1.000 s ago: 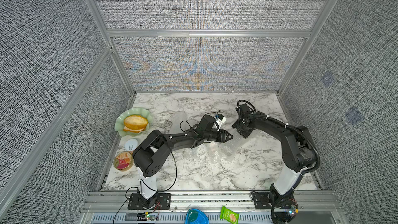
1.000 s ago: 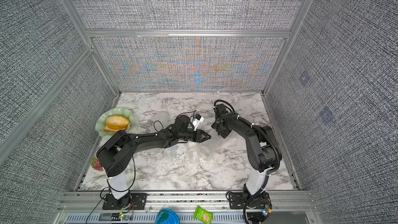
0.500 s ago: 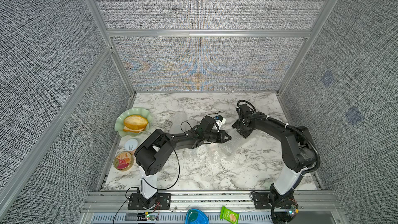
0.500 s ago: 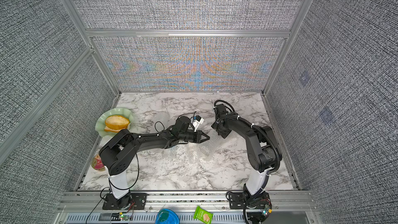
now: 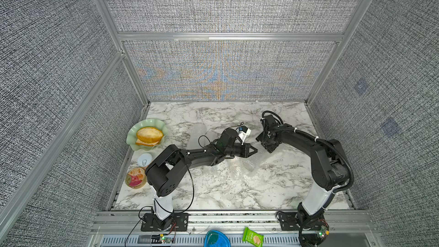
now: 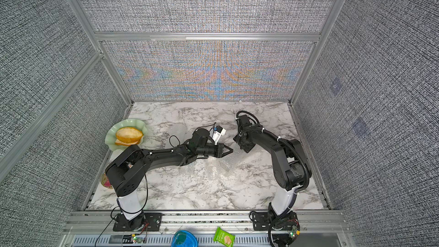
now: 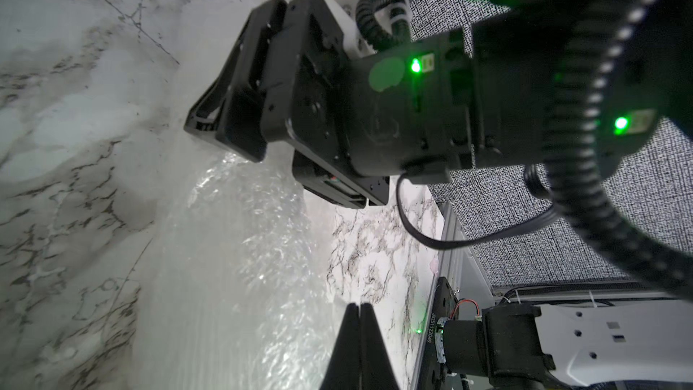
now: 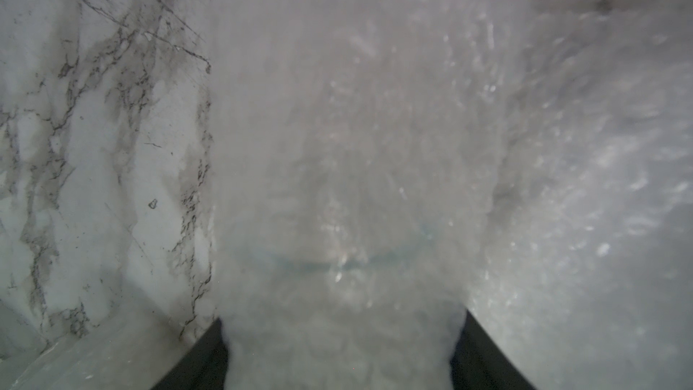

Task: Unwrap the vase from the bubble wrap
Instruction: Unwrap the bubble wrap at the center of the board.

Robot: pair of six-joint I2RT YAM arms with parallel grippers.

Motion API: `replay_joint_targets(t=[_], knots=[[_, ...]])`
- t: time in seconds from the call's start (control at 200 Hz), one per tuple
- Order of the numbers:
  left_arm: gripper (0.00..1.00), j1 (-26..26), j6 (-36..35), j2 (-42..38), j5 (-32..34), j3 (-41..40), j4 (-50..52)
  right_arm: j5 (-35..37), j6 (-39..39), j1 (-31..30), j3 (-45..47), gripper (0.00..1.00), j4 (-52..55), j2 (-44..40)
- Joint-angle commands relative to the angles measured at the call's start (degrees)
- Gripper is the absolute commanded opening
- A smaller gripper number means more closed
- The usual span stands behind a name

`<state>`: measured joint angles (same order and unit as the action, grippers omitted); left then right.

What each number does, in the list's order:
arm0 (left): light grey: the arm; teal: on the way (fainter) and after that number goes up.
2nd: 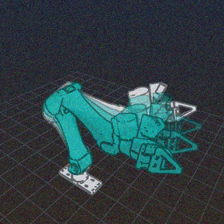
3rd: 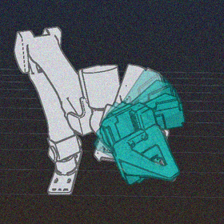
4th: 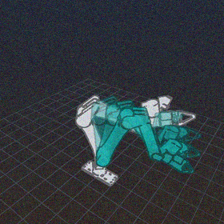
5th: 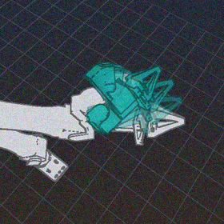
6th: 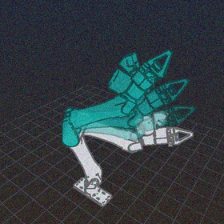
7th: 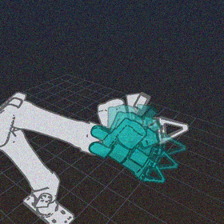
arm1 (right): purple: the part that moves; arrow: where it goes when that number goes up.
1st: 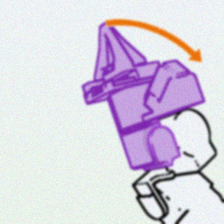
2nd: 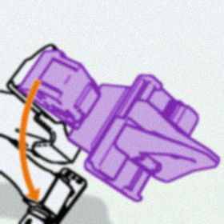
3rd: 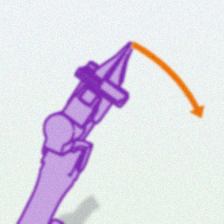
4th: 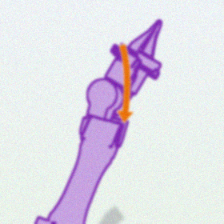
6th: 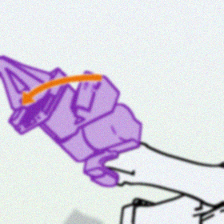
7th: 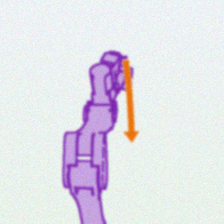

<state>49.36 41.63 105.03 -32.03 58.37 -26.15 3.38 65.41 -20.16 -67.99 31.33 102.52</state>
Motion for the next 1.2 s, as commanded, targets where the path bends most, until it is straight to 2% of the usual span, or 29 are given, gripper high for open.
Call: replay_joint_targets(t=[0.0,0.205,0.74,1.101,1.166,1.196], knots=[[0.0,1.13,-2.84,-1.18,1.73,-0.82,-4.16,-3.63,4.11,-0.11,-0.19,0.65,2.76,0.58],[0.0,4.12,-4.25,-2.58,4.23,-3.55,-8.05,-4.29,5.68,0.13,-0.49,0.65,2.82,0.57],[0.0,10.18,-1.17,-4.4,9.39,-12.41,-19.89,-6.49,6.64,1.05,-2.32,0.65,2.04,2.73],[0.0,11.81,-0.73,-5.45,11.11,-14.32,-20.49,-6.13,4.72,1.07,-4.54,0.65,2.54,2.98],[0.23,11.77,-1.39,-6.65,11.28,-14.38,-19.49,-6.1,3.91,0.96,-4.43,0.65,2.17,2.52],[0.3,11.78,-1.9,-7.41,11.46,-14.34,-18.69,-6.11,3.44,0.85,-4.44,0.65,2.08,2.3]])
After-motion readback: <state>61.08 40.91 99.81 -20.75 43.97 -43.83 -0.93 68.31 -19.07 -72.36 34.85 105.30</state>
